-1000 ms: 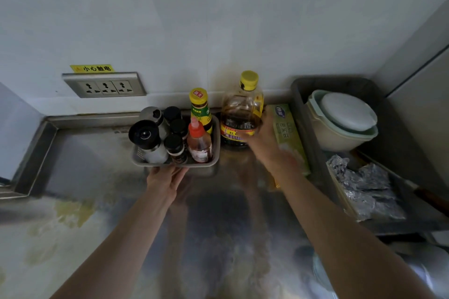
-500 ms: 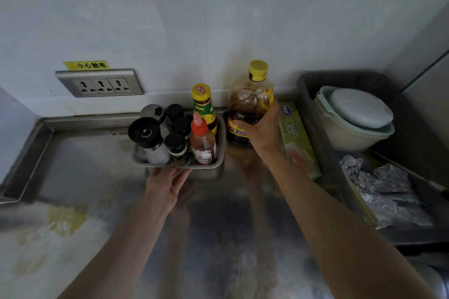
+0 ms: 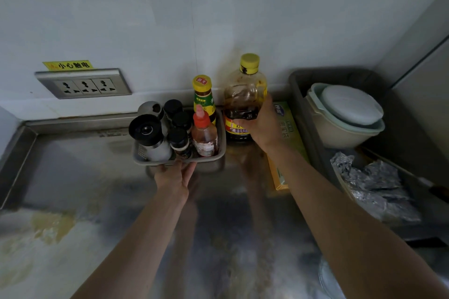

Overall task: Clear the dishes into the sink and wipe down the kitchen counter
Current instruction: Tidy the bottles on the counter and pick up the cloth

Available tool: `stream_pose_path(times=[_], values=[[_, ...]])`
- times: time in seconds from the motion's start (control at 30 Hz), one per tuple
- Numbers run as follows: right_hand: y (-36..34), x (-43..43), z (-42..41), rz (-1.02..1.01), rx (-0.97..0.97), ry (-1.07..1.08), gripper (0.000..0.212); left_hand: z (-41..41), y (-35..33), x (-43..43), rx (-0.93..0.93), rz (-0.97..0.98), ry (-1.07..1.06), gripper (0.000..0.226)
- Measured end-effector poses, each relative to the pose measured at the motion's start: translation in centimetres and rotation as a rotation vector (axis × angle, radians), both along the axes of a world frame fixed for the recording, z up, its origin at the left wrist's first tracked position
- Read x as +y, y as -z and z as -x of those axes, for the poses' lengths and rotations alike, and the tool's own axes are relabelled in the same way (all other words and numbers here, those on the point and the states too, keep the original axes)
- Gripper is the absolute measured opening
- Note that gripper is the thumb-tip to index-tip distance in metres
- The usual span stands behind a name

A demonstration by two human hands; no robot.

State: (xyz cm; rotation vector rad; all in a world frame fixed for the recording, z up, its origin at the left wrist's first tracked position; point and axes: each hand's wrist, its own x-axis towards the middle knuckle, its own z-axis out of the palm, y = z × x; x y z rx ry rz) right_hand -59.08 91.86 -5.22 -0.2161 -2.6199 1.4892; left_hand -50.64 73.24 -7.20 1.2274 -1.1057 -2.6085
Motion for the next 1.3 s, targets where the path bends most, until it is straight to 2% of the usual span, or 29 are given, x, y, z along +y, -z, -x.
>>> stream_pose_path(times=[0.17,0.33,0.4,0.53,0.6,0.73,0.83,0.9,0.97,1.03,1.17,1.3], values=[[0.5,-0.8,-3.0,-0.137,0.02,0.062,0.093,0.3,-0.6,0.2,-0.002,-0.016,0.008,0.037],[-0.4,-1.7,-4.7,-0.191,0.156,0.263,0.082,-0.5,-0.6,0.0,0.013,0.023,0.021,0.038],[-0.5,-2.3,-5.1,-0.157,0.131,0.242,0.081,-0.6,-0.4,-0.1,0.011,0.034,0.02,0.038],[-0.4,-3.4,-4.1,-0.011,0.024,0.246,0.096,-0.2,-0.5,-0.3,-0.005,0.017,0.033,0.038],[-0.5,-3.4,-3.4,0.034,0.016,0.244,0.094,-0.2,-0.4,-0.3,0.003,0.019,0.047,0.035],[-1.6,-2.8,-3.4,-0.026,-0.07,0.193,0.09,-0.8,-0.7,-0.2,-0.016,0.033,0.11,0.03],[-3.1,-2.9,-6.4,-0.053,-0.068,0.193,0.068,-2.5,-1.7,0.5,-0.171,0.114,0.251,0.023],[-4.2,-2.8,-10.5,0.006,-0.043,0.209,0.048,-4.8,-2.8,1.8,-0.217,0.25,0.383,0.026],[-5.1,-2.2,-15.8,0.098,-0.028,0.224,0.035,-7.8,-4.3,3.5,-0.16,0.376,0.528,0.022],[-6.1,-1.2,-21.4,0.144,-0.042,0.257,0.033,-10.7,-6.0,5.0,-0.066,0.446,0.687,0.019],[-7.6,1.4,-30.9,0.077,-0.02,0.389,0.025,-15.4,-8.7,7.0,0.102,0.518,1.001,0.016],[-9.6,3.9,-36.6,0.049,0.006,0.498,0.023,-18.0,-10.3,9.2,0.22,0.557,1.151,0.016]])
